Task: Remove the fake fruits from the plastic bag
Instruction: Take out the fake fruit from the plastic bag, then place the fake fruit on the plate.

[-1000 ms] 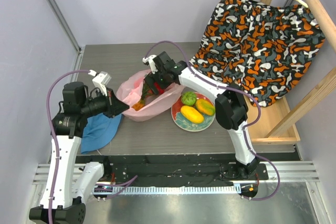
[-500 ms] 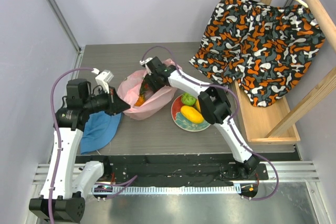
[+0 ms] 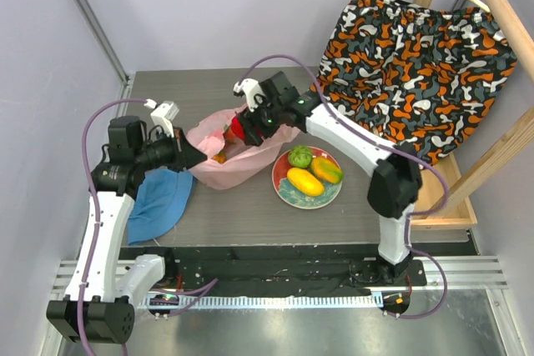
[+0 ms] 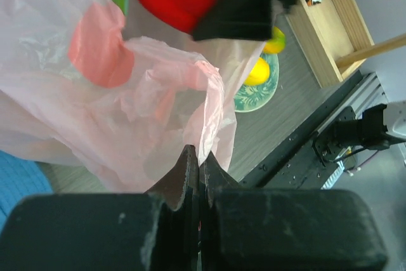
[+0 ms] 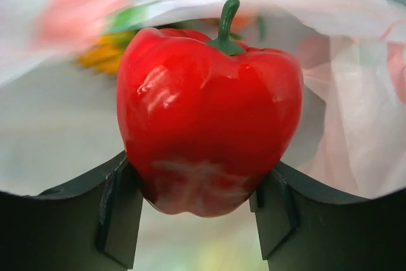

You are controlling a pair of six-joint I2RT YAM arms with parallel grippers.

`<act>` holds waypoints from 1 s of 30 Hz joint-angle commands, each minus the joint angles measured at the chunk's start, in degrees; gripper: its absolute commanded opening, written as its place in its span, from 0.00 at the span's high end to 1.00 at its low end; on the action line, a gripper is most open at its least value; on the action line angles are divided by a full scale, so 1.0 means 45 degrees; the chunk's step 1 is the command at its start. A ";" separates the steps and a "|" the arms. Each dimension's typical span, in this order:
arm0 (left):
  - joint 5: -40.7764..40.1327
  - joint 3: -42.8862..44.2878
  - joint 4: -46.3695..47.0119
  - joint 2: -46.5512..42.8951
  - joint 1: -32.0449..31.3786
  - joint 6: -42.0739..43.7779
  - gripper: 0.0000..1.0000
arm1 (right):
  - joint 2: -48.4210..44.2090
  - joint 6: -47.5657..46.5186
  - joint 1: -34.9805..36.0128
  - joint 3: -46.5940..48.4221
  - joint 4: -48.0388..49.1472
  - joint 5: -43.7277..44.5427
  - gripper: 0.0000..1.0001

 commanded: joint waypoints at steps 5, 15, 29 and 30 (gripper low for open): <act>-0.0483 0.0540 0.1849 0.0445 0.0001 -0.0854 1.00 | -0.3736 -0.2920 0.0085 -0.2464 -0.1539 -0.2987 0.62; -0.0856 0.0208 0.2162 0.0192 0.0001 -0.1166 1.00 | -0.9032 -0.7296 0.0065 -0.7462 -0.3376 -0.1544 0.60; -0.1012 0.0130 0.1889 -0.0258 0.0235 -0.1088 1.00 | -0.8488 -0.9777 -0.0305 -1.1744 -0.0526 0.1016 0.60; -0.0993 0.0110 0.1850 -0.0297 0.0254 -0.1108 1.00 | -0.8410 -0.9797 -0.0306 -1.1764 -0.0408 0.1230 0.60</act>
